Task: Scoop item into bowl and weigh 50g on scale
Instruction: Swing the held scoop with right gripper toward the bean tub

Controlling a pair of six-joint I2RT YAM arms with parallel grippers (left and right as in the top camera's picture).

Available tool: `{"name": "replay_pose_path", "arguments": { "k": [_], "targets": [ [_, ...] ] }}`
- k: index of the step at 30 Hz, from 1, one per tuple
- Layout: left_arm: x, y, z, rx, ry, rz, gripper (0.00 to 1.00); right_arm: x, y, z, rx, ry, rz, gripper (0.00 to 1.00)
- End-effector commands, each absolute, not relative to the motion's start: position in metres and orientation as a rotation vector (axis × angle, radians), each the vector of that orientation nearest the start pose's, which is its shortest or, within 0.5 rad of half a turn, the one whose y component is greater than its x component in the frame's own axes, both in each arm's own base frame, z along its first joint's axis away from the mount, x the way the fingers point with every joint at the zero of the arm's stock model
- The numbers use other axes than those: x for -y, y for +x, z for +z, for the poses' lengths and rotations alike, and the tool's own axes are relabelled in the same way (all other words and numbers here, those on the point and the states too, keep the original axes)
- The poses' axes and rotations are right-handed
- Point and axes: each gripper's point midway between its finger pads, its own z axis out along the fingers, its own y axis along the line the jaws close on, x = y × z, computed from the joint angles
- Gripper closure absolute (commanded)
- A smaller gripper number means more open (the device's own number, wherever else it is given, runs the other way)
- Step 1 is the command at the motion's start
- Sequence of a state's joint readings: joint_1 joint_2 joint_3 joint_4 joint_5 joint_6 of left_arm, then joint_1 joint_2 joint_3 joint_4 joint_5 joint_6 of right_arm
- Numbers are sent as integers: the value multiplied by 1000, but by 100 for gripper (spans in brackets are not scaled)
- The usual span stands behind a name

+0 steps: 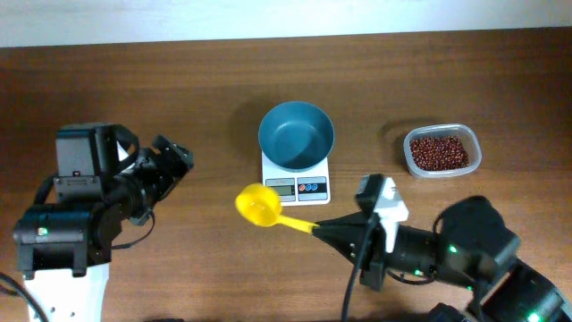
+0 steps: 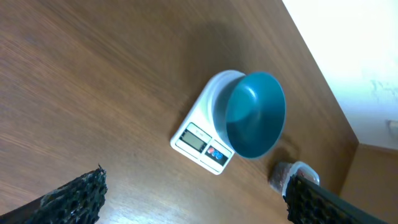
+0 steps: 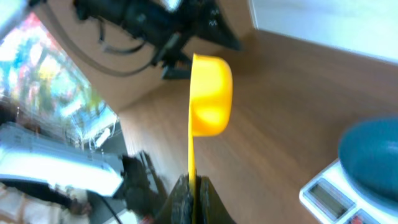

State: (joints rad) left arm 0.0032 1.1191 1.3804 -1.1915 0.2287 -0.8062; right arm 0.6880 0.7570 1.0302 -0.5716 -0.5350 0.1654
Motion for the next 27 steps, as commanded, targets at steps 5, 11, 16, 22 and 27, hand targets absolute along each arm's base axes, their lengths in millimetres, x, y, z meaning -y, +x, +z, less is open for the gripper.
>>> {"name": "replay_pose_path", "arguments": {
  "k": [5, 11, 16, 22, 27],
  "targets": [
    [21, 271, 285, -2367, -912, -568, 4, -272, 140, 353, -1476, -1238, 1102, 96],
    [20, 271, 285, -2375, -877, -556, 4, -295, 143, 341, -1441, -1324, 1240, 96],
    [20, 271, 285, -2380, -859, -549, 3, -300, 144, 338, -1434, -1341, 1270, 96],
    [20, 271, 285, -2380, -859, -549, 3, -300, 144, 338, -1434, -1341, 1270, 96],
    [20, 271, 285, -2380, -859, -549, 4, -300, 144, 338, -1443, -1335, 1275, 96]
  ]
}}
